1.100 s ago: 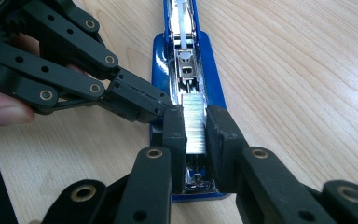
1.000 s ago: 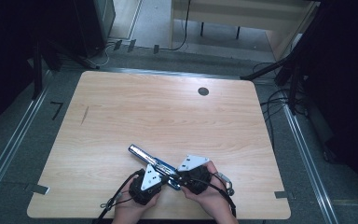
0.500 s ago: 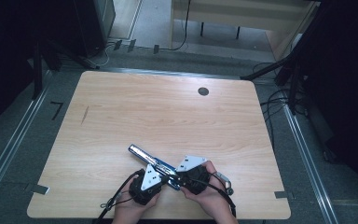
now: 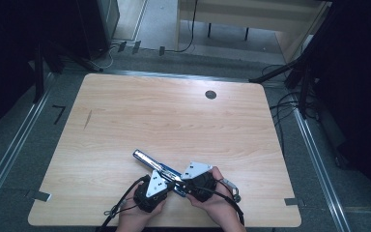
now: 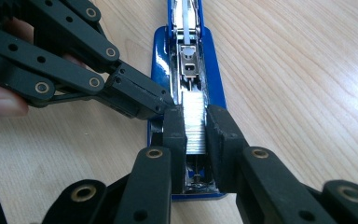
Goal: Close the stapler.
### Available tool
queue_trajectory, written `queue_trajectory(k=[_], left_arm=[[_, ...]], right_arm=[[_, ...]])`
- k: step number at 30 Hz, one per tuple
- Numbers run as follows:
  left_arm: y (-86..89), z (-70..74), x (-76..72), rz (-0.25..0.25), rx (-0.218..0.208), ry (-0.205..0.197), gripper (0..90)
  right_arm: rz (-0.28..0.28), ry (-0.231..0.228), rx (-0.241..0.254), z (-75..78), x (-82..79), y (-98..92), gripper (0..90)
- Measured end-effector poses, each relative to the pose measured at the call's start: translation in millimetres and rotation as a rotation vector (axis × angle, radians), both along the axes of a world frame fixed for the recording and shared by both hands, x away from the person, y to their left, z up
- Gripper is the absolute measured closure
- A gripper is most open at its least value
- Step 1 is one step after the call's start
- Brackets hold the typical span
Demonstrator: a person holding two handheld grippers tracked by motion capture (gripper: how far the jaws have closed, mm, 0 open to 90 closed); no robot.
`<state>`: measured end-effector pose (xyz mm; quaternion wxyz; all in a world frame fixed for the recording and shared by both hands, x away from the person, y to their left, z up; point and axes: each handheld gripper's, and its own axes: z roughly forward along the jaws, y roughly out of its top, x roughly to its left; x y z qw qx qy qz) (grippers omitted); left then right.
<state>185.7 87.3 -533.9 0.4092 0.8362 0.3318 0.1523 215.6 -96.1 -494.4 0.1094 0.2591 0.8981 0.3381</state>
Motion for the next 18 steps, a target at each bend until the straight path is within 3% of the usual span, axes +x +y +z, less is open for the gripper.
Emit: queue_trajectory(k=[12,18], left_arm=[[0.1,0.1,0.1,-0.001,0.001,0.000,90.0],[0.1,0.0,0.2,-0.001,-0.002,0.000,90.0]], right_arm=[[0.019,-0.015,0.009,1.2,1.5,-1.3,79.7],[-0.004,-0.001,0.018,8.2,5.1,-8.4,79.7]])
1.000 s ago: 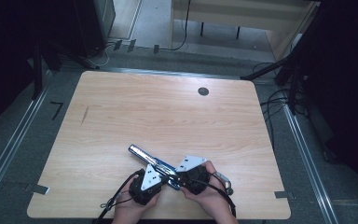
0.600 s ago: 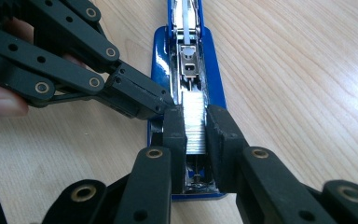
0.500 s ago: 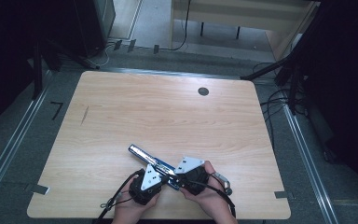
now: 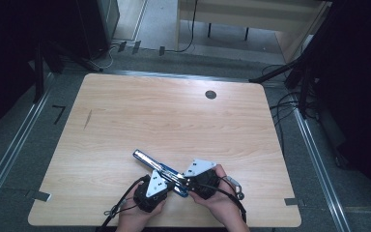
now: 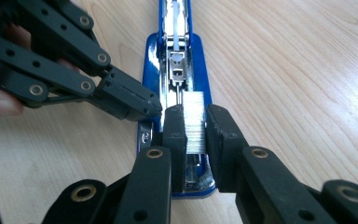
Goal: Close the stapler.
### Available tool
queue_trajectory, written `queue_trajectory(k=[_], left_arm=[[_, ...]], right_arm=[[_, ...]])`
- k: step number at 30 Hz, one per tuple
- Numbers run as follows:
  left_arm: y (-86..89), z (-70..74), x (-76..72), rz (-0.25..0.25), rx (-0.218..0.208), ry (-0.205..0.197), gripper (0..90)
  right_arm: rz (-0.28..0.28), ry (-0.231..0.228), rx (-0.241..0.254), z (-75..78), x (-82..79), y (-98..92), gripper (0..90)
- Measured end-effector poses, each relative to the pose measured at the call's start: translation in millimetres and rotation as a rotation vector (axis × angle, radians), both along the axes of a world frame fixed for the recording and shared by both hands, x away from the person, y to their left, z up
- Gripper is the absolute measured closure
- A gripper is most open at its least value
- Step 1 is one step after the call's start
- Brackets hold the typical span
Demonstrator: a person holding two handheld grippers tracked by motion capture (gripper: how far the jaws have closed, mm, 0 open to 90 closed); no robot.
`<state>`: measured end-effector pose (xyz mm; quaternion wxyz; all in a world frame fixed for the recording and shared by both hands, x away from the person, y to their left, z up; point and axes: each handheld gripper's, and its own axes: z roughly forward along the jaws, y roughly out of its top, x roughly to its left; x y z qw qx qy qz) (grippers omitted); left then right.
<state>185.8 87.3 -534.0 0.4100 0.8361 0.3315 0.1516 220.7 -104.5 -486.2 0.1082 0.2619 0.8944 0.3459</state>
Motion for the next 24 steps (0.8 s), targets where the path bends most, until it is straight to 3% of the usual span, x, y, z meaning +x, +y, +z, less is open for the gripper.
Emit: queue_trajectory(k=[5,13,24], left_arm=[[-0.2,-0.2,-0.1,0.001,-0.005,0.002,90.0],[-0.2,-0.1,-0.1,0.001,-0.001,0.000,90.0],[-0.1,0.0,-0.1,0.000,0.000,0.000,90.0]], right_arm=[[0.001,0.023,0.016,3.5,1.4,-3.8,79.7],[0.020,0.028,-0.053,7.4,0.2,5.7,79.7],[0.034,0.071,-0.083,5.3,2.5,8.9,79.7]])
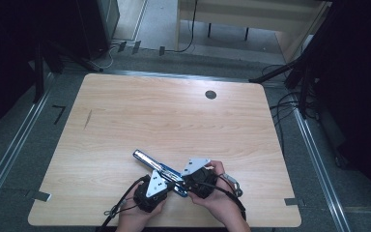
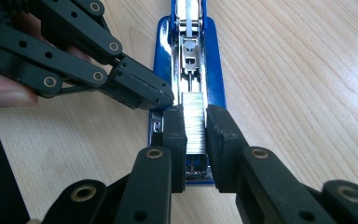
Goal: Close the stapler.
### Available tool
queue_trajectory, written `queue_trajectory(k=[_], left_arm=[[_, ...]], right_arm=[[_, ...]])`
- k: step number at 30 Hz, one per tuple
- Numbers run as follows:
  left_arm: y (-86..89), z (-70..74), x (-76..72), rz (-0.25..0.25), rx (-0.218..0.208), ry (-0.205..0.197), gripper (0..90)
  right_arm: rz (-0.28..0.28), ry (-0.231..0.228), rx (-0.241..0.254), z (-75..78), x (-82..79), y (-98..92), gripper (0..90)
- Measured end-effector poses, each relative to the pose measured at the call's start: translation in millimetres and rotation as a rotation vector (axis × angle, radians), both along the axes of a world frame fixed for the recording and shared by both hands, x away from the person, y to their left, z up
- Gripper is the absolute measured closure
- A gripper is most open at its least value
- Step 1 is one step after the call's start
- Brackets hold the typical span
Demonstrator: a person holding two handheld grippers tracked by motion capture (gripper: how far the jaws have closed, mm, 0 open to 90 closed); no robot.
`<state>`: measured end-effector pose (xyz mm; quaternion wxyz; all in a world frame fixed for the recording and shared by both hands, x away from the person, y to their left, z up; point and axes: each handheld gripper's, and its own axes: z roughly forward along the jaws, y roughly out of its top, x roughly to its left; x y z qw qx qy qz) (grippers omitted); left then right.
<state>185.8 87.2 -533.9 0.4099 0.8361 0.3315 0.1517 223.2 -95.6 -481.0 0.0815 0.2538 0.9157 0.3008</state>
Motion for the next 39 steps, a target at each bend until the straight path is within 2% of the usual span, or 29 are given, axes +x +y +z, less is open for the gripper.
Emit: queue_trajectory(k=[11,15,39], left_arm=[[0.0,0.0,-0.1,0.000,0.001,-0.001,90.0],[0.0,0.1,-0.1,0.000,0.002,0.000,90.0],[-0.1,0.0,-0.1,0.000,0.000,-0.001,90.0]], right_arm=[[0.010,0.006,-0.020,1.7,-0.1,1.8,79.7],[0.014,-0.005,-0.037,1.5,0.2,2.5,79.6],[0.021,0.011,-0.042,0.4,2.2,3.2,79.6]])
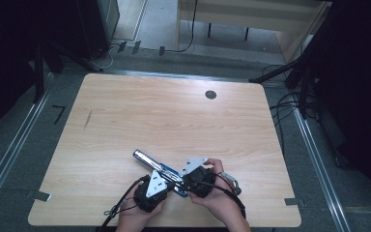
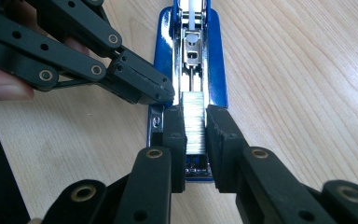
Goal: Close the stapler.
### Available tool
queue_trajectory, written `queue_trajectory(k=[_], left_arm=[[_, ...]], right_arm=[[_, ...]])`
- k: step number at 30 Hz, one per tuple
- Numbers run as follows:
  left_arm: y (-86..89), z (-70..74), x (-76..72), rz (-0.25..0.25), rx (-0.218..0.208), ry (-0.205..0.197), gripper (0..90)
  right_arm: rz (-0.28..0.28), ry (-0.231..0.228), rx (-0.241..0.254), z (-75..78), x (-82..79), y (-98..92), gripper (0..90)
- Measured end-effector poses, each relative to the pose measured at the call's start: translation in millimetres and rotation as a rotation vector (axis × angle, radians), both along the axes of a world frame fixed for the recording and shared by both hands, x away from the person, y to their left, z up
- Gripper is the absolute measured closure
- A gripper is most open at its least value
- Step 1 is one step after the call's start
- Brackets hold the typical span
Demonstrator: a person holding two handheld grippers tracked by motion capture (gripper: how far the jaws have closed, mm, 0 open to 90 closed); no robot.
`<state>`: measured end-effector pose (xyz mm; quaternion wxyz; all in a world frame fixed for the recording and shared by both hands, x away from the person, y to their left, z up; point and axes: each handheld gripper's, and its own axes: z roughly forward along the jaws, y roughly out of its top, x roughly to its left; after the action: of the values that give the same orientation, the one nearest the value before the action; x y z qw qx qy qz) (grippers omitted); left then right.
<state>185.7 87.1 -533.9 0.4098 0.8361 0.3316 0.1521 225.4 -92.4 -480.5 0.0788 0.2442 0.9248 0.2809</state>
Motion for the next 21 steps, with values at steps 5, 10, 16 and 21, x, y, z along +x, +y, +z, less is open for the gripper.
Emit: queue_trajectory(k=[5,10,16,21], left_arm=[[0.0,0.0,0.0,0.000,0.000,-0.001,90.0],[0.0,0.0,0.0,0.000,0.000,0.000,90.0],[-0.1,-0.1,0.0,0.000,-0.001,-0.001,90.0],[0.1,-0.1,0.1,-0.001,0.001,-0.001,90.0]], right_arm=[[0.008,-0.003,0.000,-0.4,1.0,0.9,79.3],[0.014,-0.009,-0.001,-0.3,1.9,1.9,78.6],[0.006,-0.007,0.019,1.1,1.9,0.2,78.1],[-0.002,-0.004,0.042,1.4,2.3,-1.3,75.4]])
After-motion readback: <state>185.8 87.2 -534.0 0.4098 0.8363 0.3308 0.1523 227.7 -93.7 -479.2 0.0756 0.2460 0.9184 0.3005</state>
